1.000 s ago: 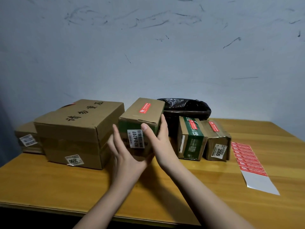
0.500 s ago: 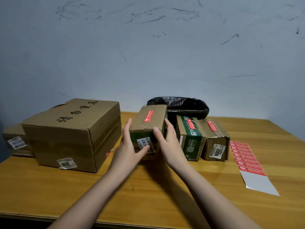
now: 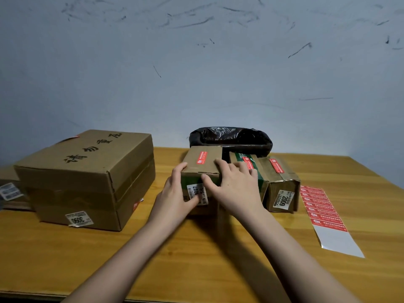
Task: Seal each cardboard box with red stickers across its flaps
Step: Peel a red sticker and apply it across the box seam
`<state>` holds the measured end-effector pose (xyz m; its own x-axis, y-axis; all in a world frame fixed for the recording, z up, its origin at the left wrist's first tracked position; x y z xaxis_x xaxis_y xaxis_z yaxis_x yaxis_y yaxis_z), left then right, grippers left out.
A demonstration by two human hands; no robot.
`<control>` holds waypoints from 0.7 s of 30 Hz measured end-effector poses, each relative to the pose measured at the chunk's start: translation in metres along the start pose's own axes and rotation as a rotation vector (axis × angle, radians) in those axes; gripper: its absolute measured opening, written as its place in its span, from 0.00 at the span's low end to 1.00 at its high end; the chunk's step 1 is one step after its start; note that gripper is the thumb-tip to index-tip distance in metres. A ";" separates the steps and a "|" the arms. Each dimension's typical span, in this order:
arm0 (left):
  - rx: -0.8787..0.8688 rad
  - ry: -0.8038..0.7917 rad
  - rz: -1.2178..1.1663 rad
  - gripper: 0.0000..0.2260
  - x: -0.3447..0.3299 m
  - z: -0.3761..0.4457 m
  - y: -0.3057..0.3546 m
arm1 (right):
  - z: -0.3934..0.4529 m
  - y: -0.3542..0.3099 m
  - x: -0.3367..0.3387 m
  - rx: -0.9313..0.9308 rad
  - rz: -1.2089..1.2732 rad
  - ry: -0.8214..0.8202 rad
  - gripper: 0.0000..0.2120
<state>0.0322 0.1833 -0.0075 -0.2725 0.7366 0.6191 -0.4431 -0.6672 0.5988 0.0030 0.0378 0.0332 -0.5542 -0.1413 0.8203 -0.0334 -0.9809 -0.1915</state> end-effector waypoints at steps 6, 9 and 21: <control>0.007 -0.023 0.020 0.37 -0.008 -0.003 0.001 | -0.004 -0.001 -0.003 0.033 -0.071 -0.025 0.42; 0.009 -0.028 0.028 0.37 -0.011 -0.004 0.000 | -0.006 0.001 -0.007 0.025 -0.083 -0.057 0.37; 0.009 -0.035 0.045 0.37 -0.016 0.006 0.003 | 0.003 0.004 -0.014 0.015 -0.074 -0.035 0.37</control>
<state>0.0401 0.1687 -0.0125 -0.2619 0.7018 0.6625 -0.4235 -0.7004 0.5745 0.0133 0.0352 0.0231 -0.5211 -0.0727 0.8504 -0.0605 -0.9907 -0.1218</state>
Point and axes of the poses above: each hand's wrist, its own z-axis towards the middle knuckle, its own x-axis out of the back of the hand, y = z × x, the point moved 10 cm from there along z, towards the middle knuckle, and after that the axes turned 6 degrees about y, right-handed, at the moved point
